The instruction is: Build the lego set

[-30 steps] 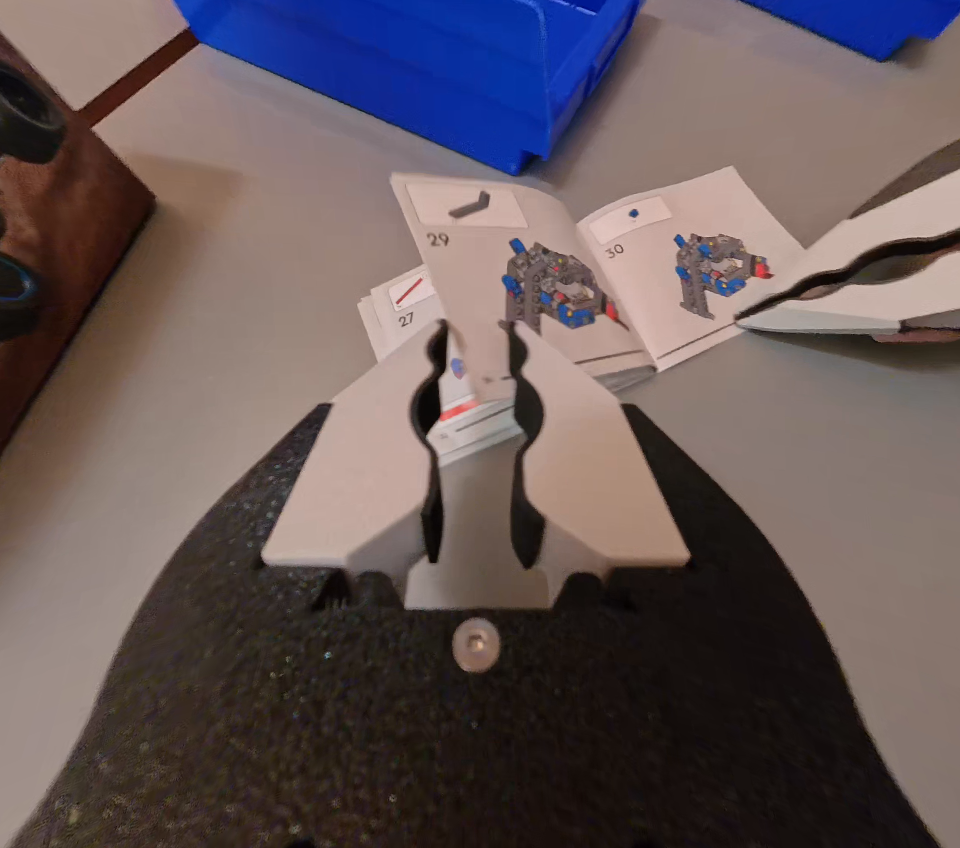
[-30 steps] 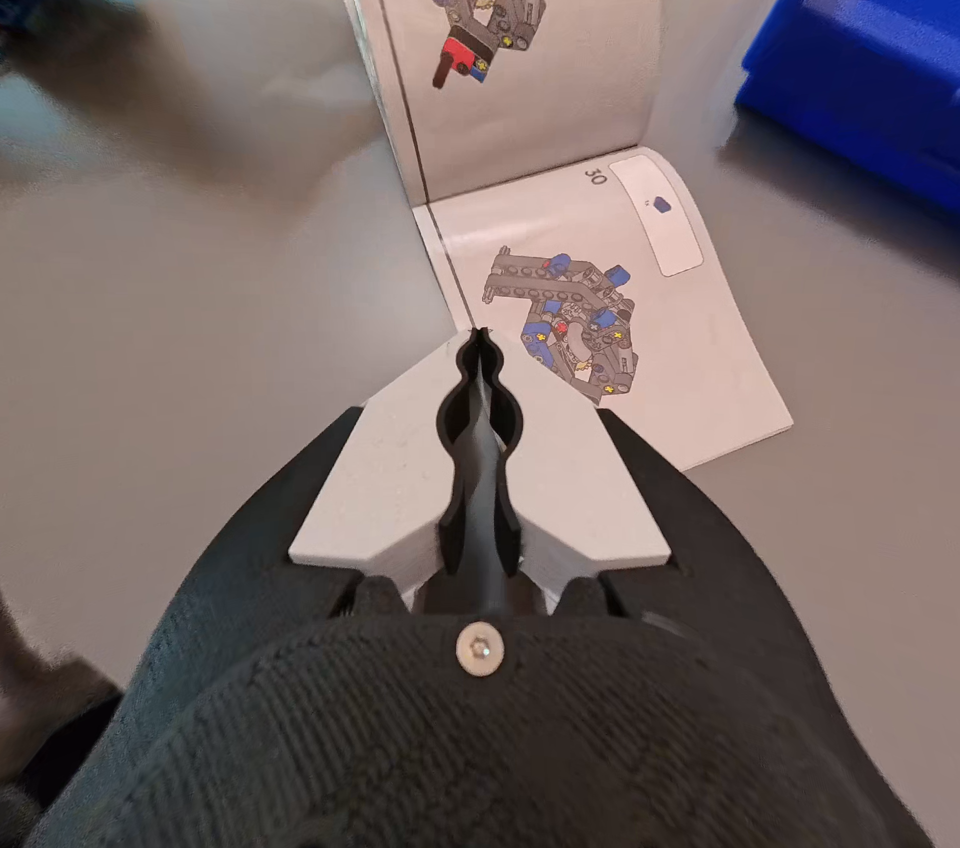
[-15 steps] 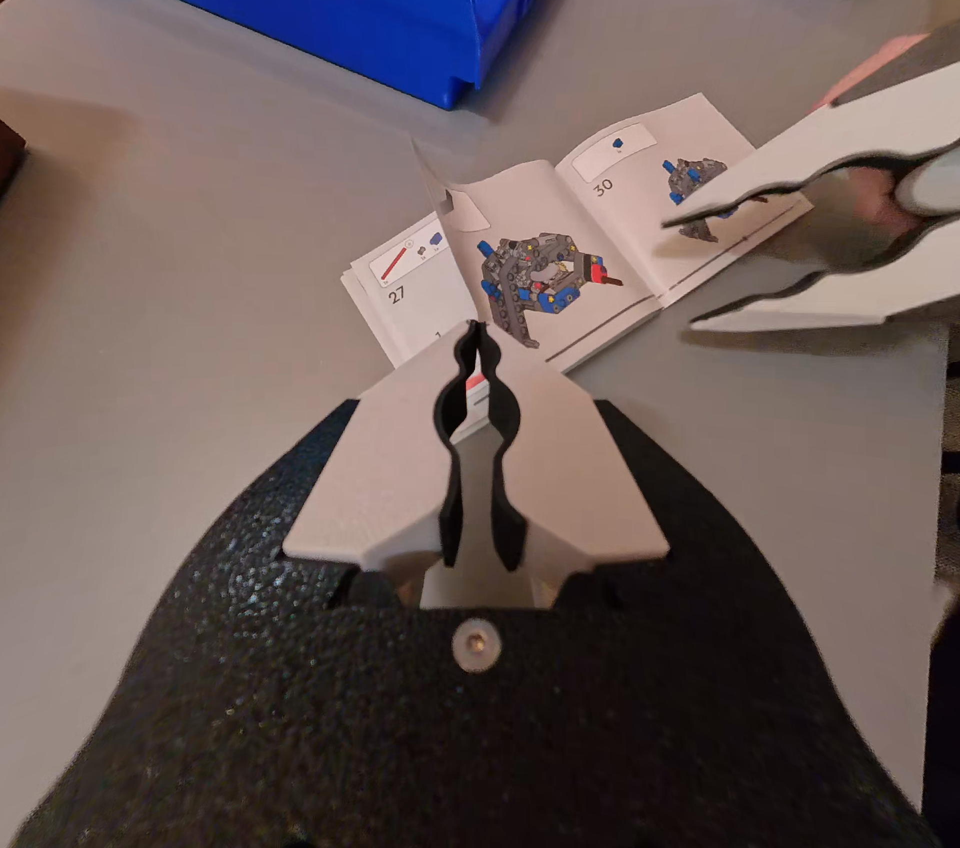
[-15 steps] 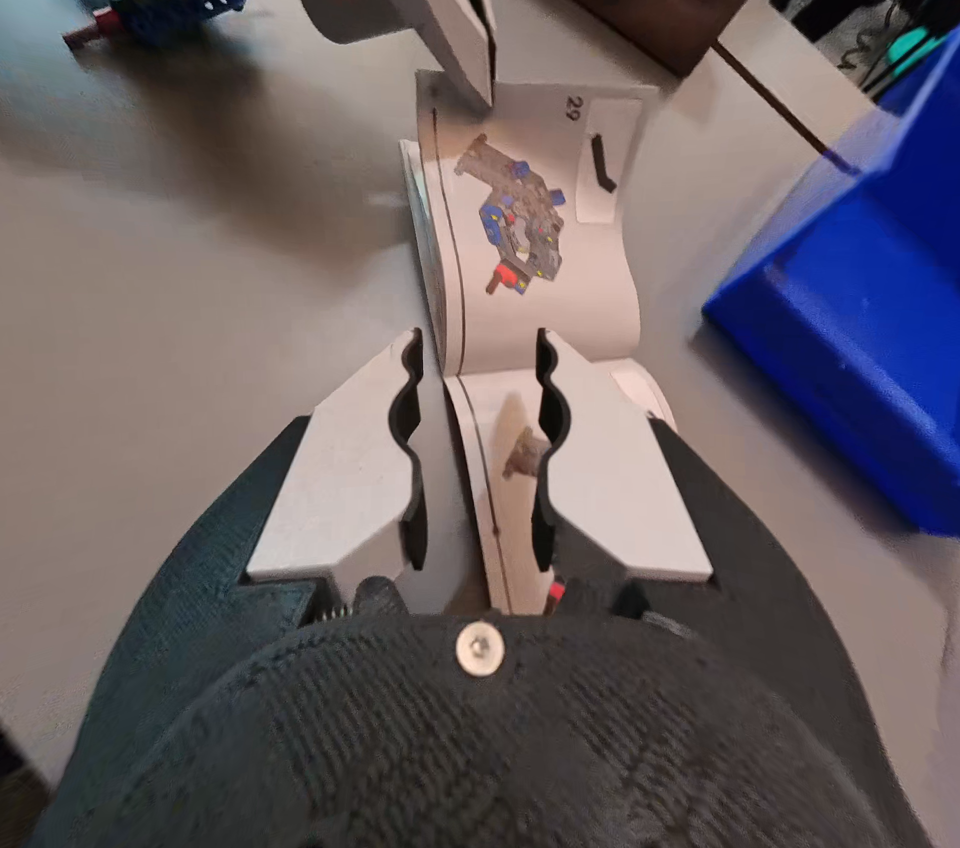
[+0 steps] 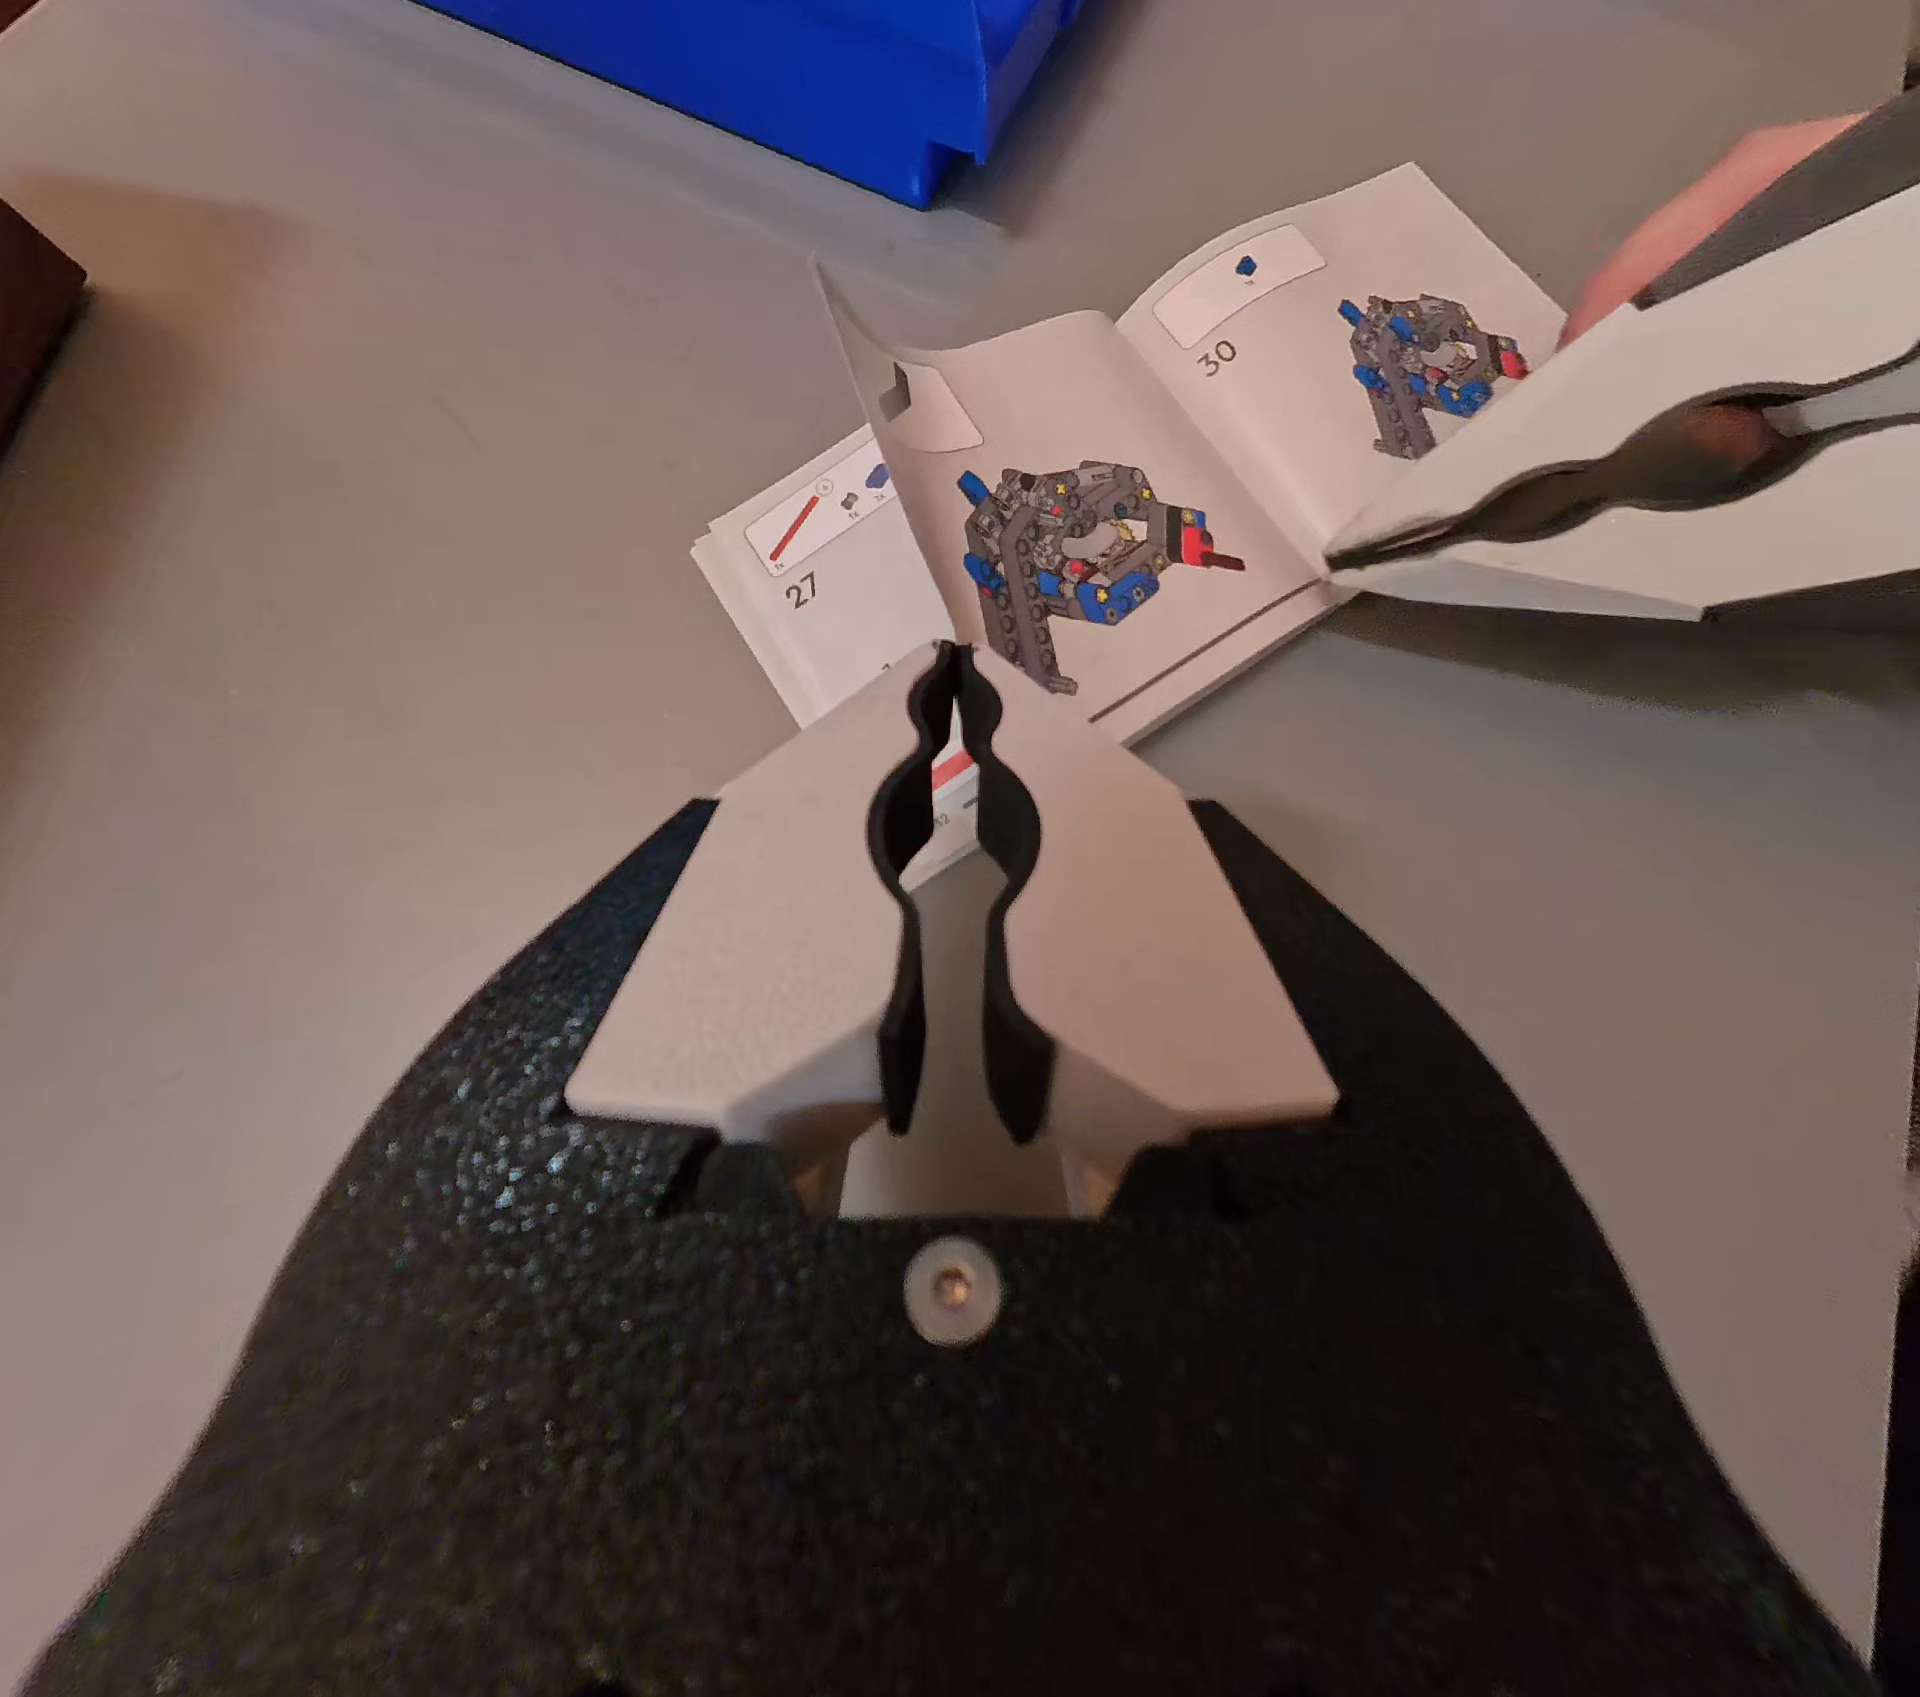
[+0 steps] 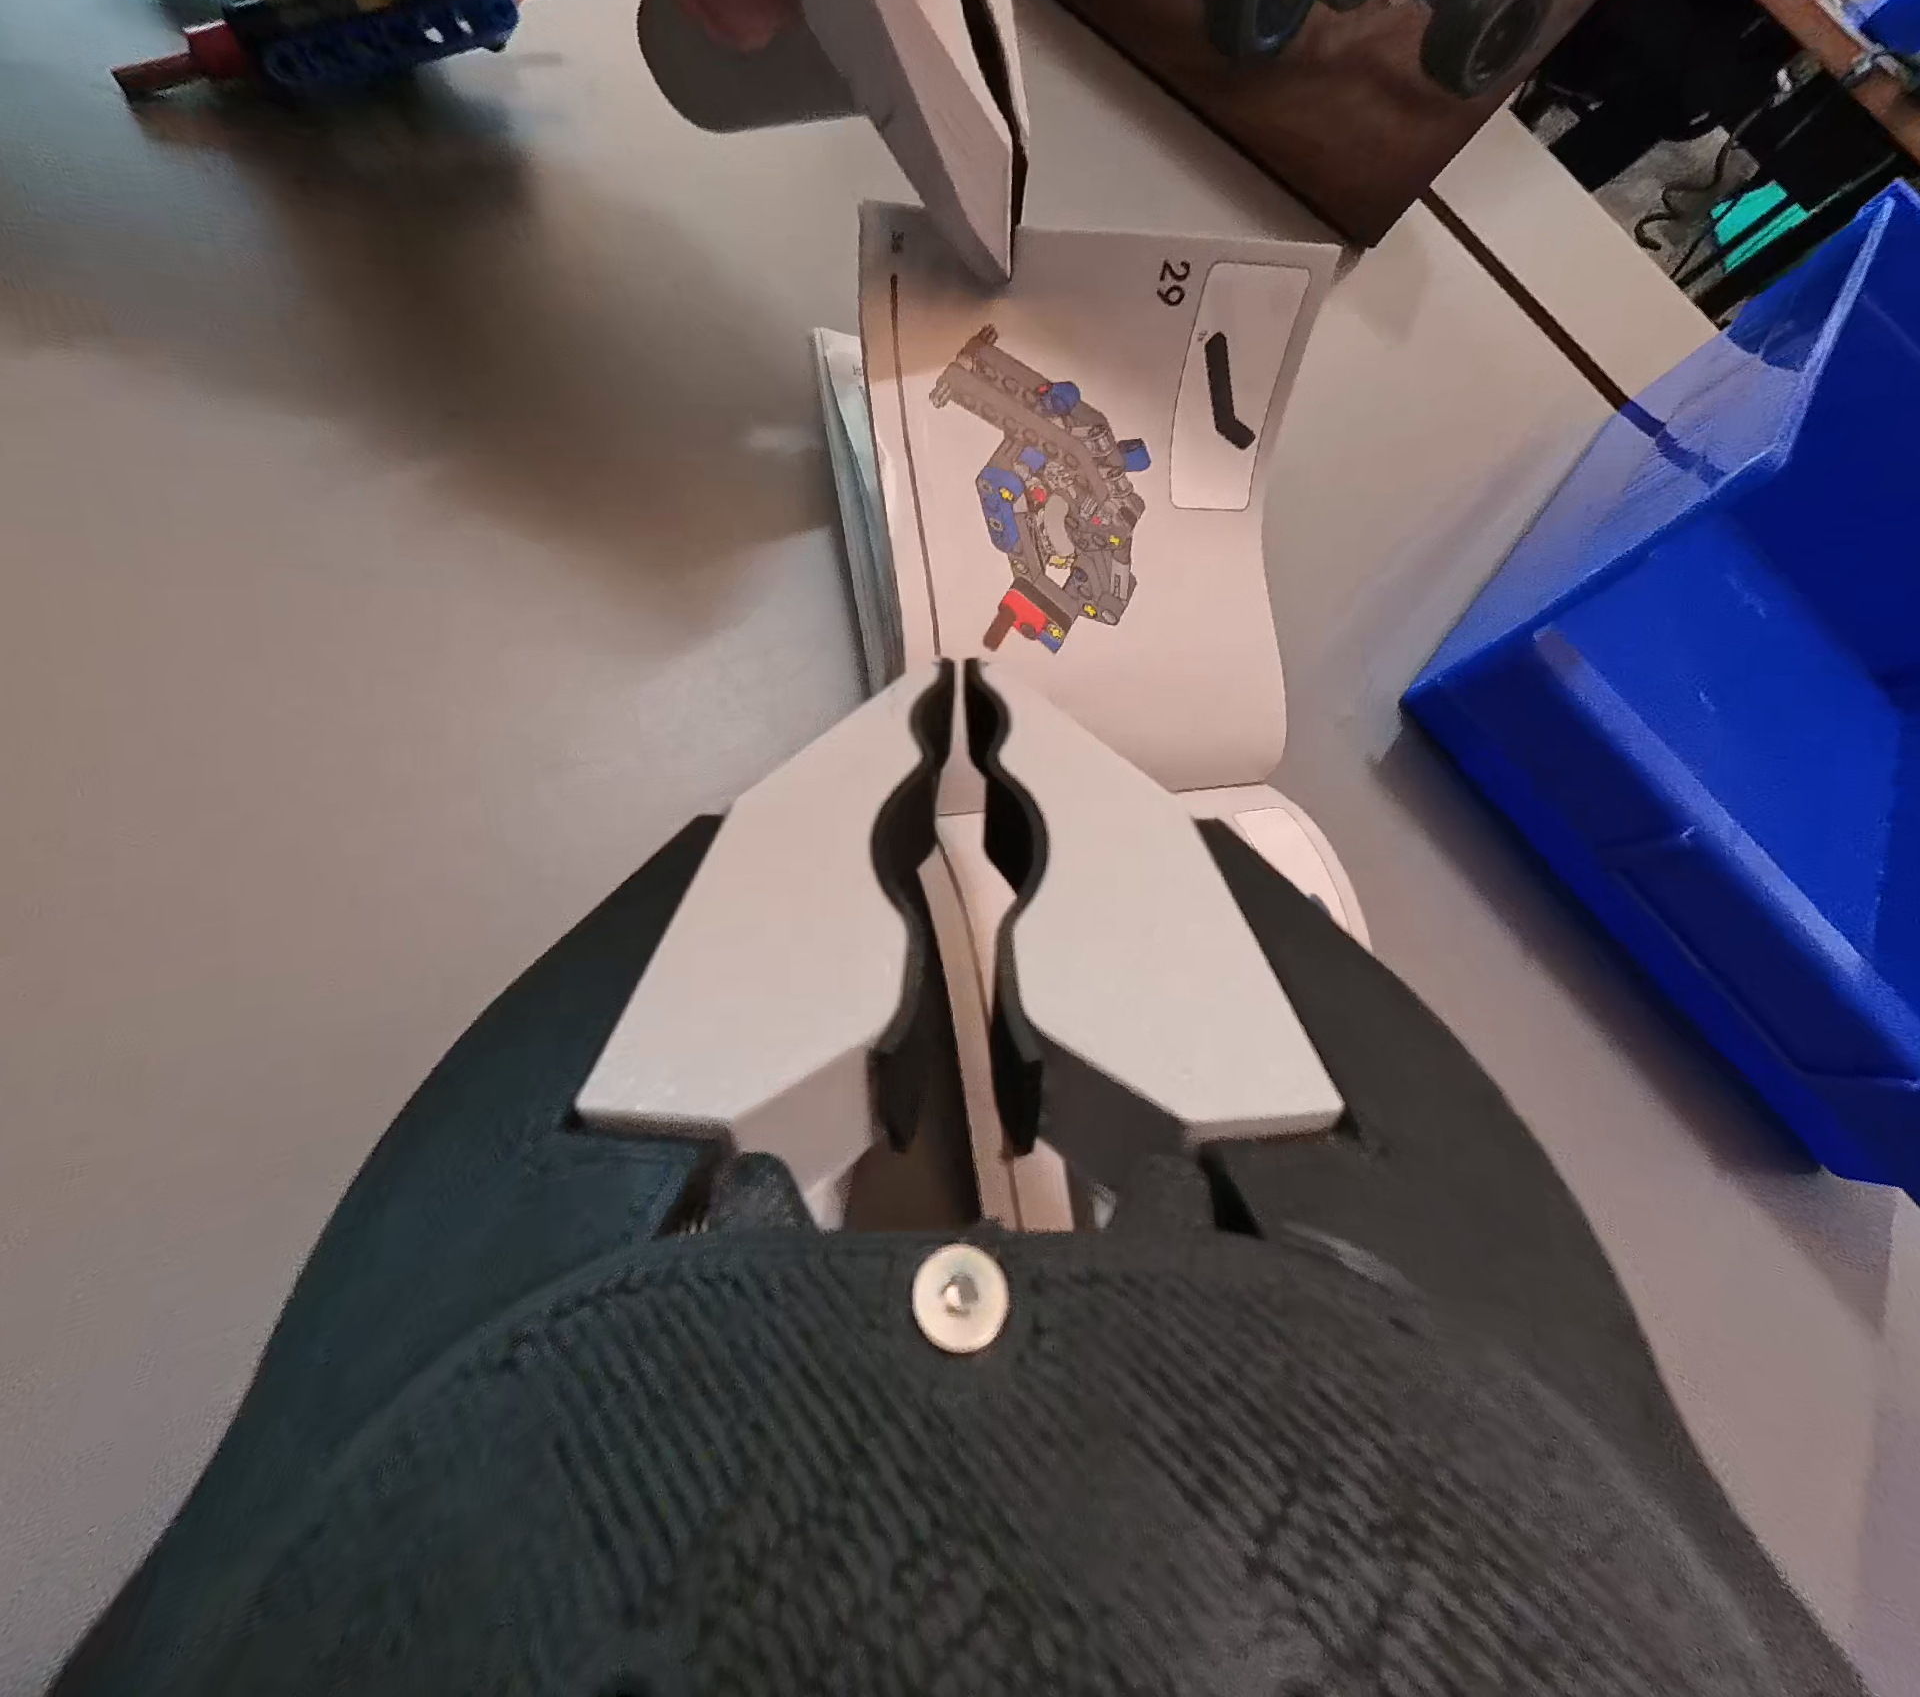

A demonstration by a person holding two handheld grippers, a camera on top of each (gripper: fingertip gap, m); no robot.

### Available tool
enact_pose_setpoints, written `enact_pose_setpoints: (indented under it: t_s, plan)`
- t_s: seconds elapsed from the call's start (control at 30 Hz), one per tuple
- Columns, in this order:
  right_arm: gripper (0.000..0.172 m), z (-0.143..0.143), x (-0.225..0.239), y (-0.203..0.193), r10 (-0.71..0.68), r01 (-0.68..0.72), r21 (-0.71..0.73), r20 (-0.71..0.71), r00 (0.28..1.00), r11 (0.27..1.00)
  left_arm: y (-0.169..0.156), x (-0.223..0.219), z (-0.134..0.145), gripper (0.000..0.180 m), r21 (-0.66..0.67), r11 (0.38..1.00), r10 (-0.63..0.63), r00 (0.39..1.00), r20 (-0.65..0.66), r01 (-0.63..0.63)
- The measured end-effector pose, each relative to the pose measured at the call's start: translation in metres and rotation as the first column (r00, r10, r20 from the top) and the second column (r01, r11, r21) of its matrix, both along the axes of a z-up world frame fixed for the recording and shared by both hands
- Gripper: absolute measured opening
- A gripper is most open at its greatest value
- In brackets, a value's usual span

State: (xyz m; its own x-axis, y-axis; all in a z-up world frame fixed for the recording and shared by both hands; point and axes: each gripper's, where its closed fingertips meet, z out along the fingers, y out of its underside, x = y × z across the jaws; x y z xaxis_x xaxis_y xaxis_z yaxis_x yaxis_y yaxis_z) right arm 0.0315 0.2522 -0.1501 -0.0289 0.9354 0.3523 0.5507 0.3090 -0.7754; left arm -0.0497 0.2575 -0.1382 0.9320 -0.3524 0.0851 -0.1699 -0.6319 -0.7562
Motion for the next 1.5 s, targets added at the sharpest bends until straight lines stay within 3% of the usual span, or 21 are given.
enact_pose_setpoints:
  t_s: [0.13, 0.2, 0.23, 0.3, 0.37, 0.43, 0.63, 0.73, 0.8, 0.87, 0.93, 0.97, 1.0, 1.27, 1.5]
  plan:
    - [0.0, -0.015, 0.004, 0.001, 0.002, -0.003, 0.006, 0.068, 0.998, 1.0, 0.0, -0.001, -0.001, 0.0, -0.003, 1.0, 0.001, 1.0, -0.009, -0.001]
    - [0.025, -0.014, 0.001, -0.001, 0.011, -0.013, 0.029, 0.065, 0.998, 0.999, 0.0, -0.002, -0.002, 0.0, -0.009, 1.0, 0.001, 1.0, -0.015, -0.002]
    - [0.026, -0.012, -0.002, -0.002, 0.015, -0.017, 0.031, 0.053, 0.998, 0.999, -0.001, -0.001, -0.002, 0.0, -0.01, 1.0, 0.001, 1.0, -0.014, -0.001]
    - [0.025, -0.009, -0.007, -0.001, 0.006, -0.007, 0.035, 0.029, 1.0, 0.999, -0.001, -0.002, -0.003, 0.0, -0.015, 1.0, -0.001, 1.0, -0.027, 0.001]
    - [0.007, -0.018, -0.007, 0.0, 0.003, -0.005, 0.03, 0.072, 0.997, 1.0, 0.0, -0.004, -0.004, 0.0, -0.016, 1.0, 0.001, 0.998, -0.058, -0.002]
    - [0.0, -0.021, -0.007, -0.001, 0.006, -0.008, 0.021, 0.075, 0.997, 1.0, -0.001, -0.007, -0.005, 0.0, -0.017, 1.0, 0.004, 0.997, -0.08, -0.005]
    - [0.0, -0.008, -0.002, -0.011, 0.045, -0.044, -0.08, 0.014, 0.999, 0.996, 0.001, -0.038, -0.002, 0.016, 0.045, 0.995, 0.103, 0.944, -0.312, -0.093]
    - [0.01, 0.004, 0.012, -0.01, 0.048, -0.05, -0.095, -0.025, 0.999, 0.994, -0.002, -0.011, 0.003, 0.004, 0.052, 0.998, -0.01, 0.961, -0.276, 0.025]
    - [0.0, 0.017, 0.024, -0.005, 0.024, -0.035, -0.12, -0.086, 0.996, 0.992, -0.004, 0.004, -0.003, 0.0, 0.019, 0.996, -0.078, 0.964, -0.256, 0.086]
    - [0.0, 0.016, 0.038, 0.024, -0.132, 0.124, -0.098, -0.085, 0.988, 0.988, -0.002, 0.008, -0.014, 0.0, -0.022, 0.993, -0.114, 0.954, -0.278, 0.112]
    - [0.0, -0.003, 0.059, 0.06, -0.326, 0.326, -0.007, 0.018, 0.945, 0.945, 0.001, 0.01, -0.031, 0.0, -0.094, 0.987, -0.15, 0.946, -0.288, 0.129]
    - [0.0, -0.018, 0.068, 0.066, -0.363, 0.363, 0.016, 0.098, 0.927, 0.931, 0.002, 0.012, -0.037, 0.0, -0.128, 0.983, -0.166, 0.941, -0.294, 0.133]
    - [0.0, -0.031, 0.072, 0.068, -0.37, 0.371, 0.025, 0.156, 0.916, 0.928, 0.004, 0.017, -0.04, 0.0, -0.142, 0.979, -0.186, 0.937, -0.296, 0.149]
    - [0.0, -0.031, 0.064, 0.065, -0.343, 0.346, -0.002, 0.13, 0.93, 0.938, 0.012, 0.071, -0.042, 0.0, -0.173, 0.962, -0.254, 0.922, -0.292, 0.21]
    - [0.0, -0.029, 0.063, 0.055, -0.278, 0.282, -0.029, 0.106, 0.955, 0.959, 0.032, 0.101, -0.005, 0.0, 0.056, 0.978, -0.18, 0.95, -0.257, 0.201]
